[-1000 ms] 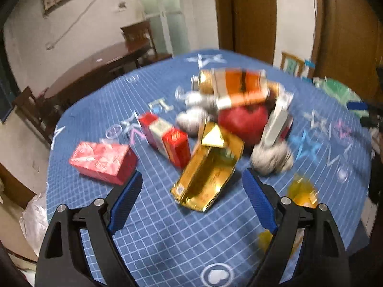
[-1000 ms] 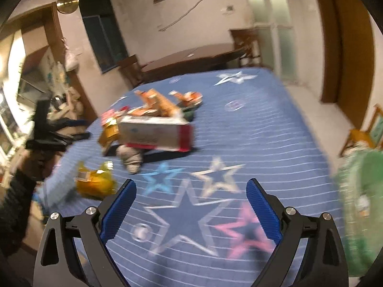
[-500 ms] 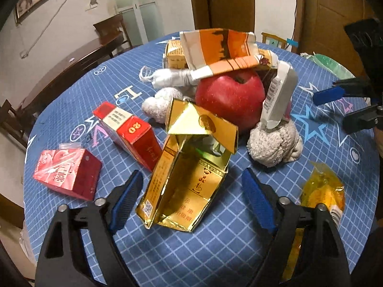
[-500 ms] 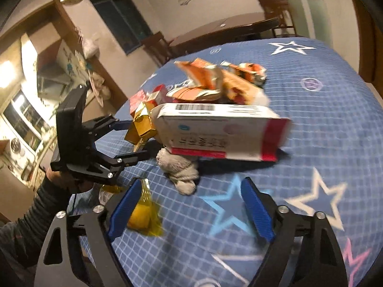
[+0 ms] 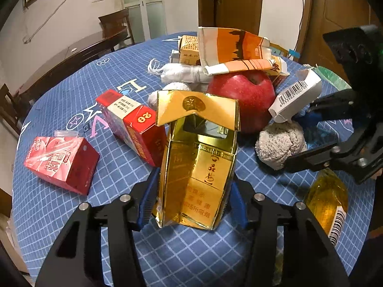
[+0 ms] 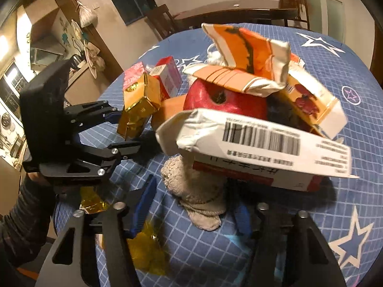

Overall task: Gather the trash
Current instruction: 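Grasp the gold cigarette box with the left tool while the right tool grasps the grey cloth ball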

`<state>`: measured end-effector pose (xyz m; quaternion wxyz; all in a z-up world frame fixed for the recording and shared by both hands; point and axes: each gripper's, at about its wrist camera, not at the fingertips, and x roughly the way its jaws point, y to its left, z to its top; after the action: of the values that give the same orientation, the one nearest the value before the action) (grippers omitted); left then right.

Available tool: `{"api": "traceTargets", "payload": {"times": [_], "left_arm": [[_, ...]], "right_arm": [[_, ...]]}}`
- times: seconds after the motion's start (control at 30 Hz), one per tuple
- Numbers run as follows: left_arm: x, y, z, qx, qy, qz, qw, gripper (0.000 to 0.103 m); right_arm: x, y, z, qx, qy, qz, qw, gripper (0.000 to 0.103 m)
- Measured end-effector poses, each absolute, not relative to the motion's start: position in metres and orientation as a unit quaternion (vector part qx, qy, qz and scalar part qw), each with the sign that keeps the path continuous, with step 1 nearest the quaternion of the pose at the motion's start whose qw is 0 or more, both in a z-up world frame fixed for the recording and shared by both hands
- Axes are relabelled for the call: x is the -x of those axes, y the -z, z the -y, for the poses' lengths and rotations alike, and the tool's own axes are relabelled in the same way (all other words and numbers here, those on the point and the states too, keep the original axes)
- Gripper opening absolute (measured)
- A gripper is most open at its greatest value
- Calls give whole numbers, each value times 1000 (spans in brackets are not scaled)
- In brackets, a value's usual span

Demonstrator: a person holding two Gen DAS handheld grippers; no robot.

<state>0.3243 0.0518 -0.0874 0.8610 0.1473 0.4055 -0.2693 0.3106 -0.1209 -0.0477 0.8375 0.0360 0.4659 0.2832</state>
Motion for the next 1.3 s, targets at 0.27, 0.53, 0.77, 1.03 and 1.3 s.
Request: {"api": "traceTargets", "payload": {"times": [0.27,0.53,0.77,1.03,1.3], "left_arm": [[-313,82,-57,-126,254,-388,877,49],[-286,52,-69,-86,227,-354,903,40],[-267,50,-65,-83,204,-362,906,37],[-272,74,-90,-68,171,-411,893,35],[-239,41,-82,-54,126,-336,932,32]], "right_arm": [[-300,38,125,-36,-280,-436,855,45],[-268,12,132,-36,-272,-379,884,45],[-239,-4,130,-24,-261,-344,902,45],[-225,-11,128,-15,-253,-335,908,45],[-201,-33,137,5,-207,-276,938,45]]}}
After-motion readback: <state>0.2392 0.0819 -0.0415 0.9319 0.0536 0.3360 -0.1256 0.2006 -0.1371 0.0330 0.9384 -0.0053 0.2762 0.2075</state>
